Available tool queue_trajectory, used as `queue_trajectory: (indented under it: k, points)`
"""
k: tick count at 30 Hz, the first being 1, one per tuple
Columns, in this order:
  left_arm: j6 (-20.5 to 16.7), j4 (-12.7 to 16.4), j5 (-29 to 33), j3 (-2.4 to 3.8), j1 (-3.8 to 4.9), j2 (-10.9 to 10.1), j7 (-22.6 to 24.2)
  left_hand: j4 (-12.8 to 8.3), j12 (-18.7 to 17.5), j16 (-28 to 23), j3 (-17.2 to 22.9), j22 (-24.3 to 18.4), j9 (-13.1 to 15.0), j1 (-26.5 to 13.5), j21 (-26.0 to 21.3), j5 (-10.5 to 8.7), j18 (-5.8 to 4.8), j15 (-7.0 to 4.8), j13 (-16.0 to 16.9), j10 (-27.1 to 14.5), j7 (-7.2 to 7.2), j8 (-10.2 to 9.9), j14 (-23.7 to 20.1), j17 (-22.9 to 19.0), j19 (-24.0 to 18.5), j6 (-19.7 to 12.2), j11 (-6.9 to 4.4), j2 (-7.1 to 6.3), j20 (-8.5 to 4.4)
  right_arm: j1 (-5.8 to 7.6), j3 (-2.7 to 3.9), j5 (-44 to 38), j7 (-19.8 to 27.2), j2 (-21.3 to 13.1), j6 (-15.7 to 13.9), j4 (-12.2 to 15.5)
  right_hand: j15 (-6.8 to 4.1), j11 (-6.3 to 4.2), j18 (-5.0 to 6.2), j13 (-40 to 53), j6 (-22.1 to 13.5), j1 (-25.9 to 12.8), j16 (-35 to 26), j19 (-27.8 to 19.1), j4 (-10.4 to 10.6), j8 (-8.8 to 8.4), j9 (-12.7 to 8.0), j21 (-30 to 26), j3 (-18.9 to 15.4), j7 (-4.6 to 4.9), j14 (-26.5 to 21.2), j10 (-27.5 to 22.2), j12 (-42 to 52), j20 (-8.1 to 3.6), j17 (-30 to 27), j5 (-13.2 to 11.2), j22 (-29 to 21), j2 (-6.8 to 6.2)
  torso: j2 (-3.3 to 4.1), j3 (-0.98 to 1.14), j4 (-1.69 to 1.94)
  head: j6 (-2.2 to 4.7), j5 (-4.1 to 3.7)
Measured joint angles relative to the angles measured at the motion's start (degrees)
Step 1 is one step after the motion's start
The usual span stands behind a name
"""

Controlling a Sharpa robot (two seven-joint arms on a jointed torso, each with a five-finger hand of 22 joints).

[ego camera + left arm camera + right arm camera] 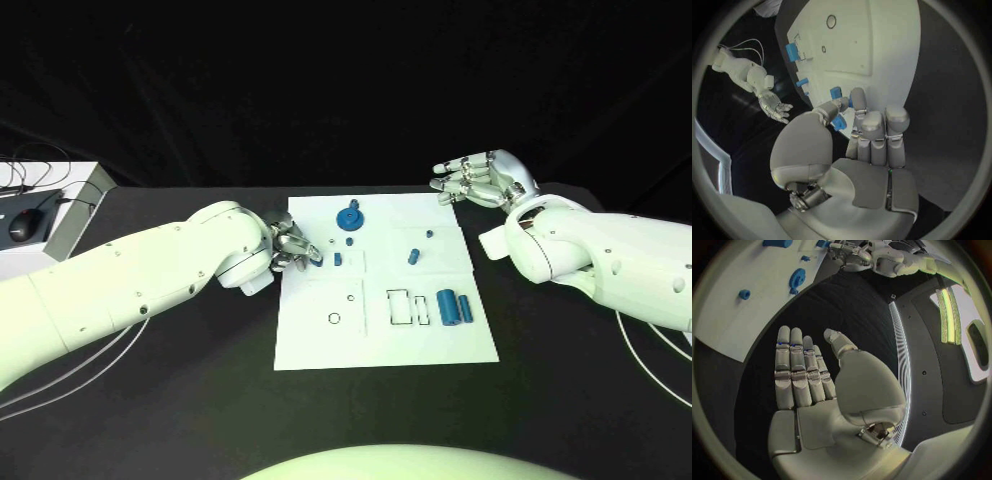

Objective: Assemble the parts on the task board

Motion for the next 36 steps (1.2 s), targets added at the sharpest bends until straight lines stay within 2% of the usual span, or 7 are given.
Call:
queue_trajectory:
  k: [14,27,28,29,36]
  points:
    - [0.3,-0.1,-0.5,0.02,0.05,0.1,-0.3,-0.2,1.0,0.8,-0.2,0.7,0.9,0.0,1.0,0.43,-0.01,-0.21,0.1,0.1,0.43,0.0,0.2,0.6,0.5,0.4,-0.10,0.00,-0.07,-0.01,0.00,0.0,0.0,0.0,0.0,0.0,0.00,0.00,0.00,0.0,0.0,0.0,0.0,0.0,0.0,0.00,0.0,0.0,0.0,-0.05,0.0,0.0,0.0,0.00,0.0,0.0,0.0,0.00,0.01,0.02,-0.04,-0.16,-0.02]
    - [0.7,-1.1,-0.9,0.04,0.14,1.2,-0.6,-0.6,2.3,1.5,-0.6,1.3,2.5,-0.3,1.6,0.44,-0.05,-0.33,-0.3,0.3,0.71,0.3,0.1,1.1,0.7,0.7,-0.32,0.29,-0.27,-0.02,0.00,0.0,0.0,0.0,0.0,0.0,0.00,0.00,0.00,0.0,0.1,0.0,0.0,0.0,0.0,0.00,0.0,0.0,0.0,-0.06,0.0,0.0,0.0,0.00,0.0,0.0,0.0,0.00,0.00,0.07,-0.05,-0.13,0.06]
    - [0.7,-1.1,-1.0,0.05,0.15,1.2,-0.6,-0.7,2.4,1.6,-0.7,1.3,2.5,-0.3,1.6,0.44,-0.12,-0.33,-0.4,0.3,0.81,0.3,0.1,1.2,0.7,0.8,-0.32,0.29,-0.27,-0.02,0.00,0.0,0.0,0.0,0.0,0.0,0.00,0.00,0.00,0.0,0.1,0.0,0.0,0.0,0.0,0.00,0.0,0.0,0.0,-0.06,0.0,0.0,0.0,0.00,0.0,0.0,0.0,0.00,-0.01,0.07,-0.05,-0.13,0.07]
    - [0.8,-1.2,-1.0,0.06,0.16,1.3,-0.7,-0.7,2.7,1.7,-0.7,1.4,2.5,-0.3,1.8,0.44,-0.84,-0.33,-0.5,0.3,0.85,0.3,0.1,1.2,0.7,0.9,-0.32,0.29,-0.27,-0.02,0.00,0.0,0.0,0.0,0.0,0.0,0.00,0.00,0.00,0.0,0.1,0.0,0.0,0.0,0.0,0.00,0.0,0.0,0.0,-0.06,0.0,0.0,0.0,0.00,0.0,0.0,0.0,0.00,-0.01,0.07,-0.05,-0.13,0.08]
    - [1.3,-1.4,-1.3,0.12,0.25,1.6,-1.0,-1.1,4.6,2.2,-1.1,1.9,2.5,-0.6,2.3,0.49,-0.86,-0.52,-1.9,0.3,1.17,0.3,0.3,1.9,0.9,1.2,-0.32,0.52,-0.48,-0.02,0.00,0.0,0.0,0.0,0.0,0.0,0.00,0.00,0.00,0.0,0.1,0.0,0.0,0.0,0.0,0.00,0.0,0.0,0.0,-0.06,0.0,0.0,0.0,0.00,0.0,0.0,0.0,0.00,0.00,0.08,-0.08,-0.18,0.09]
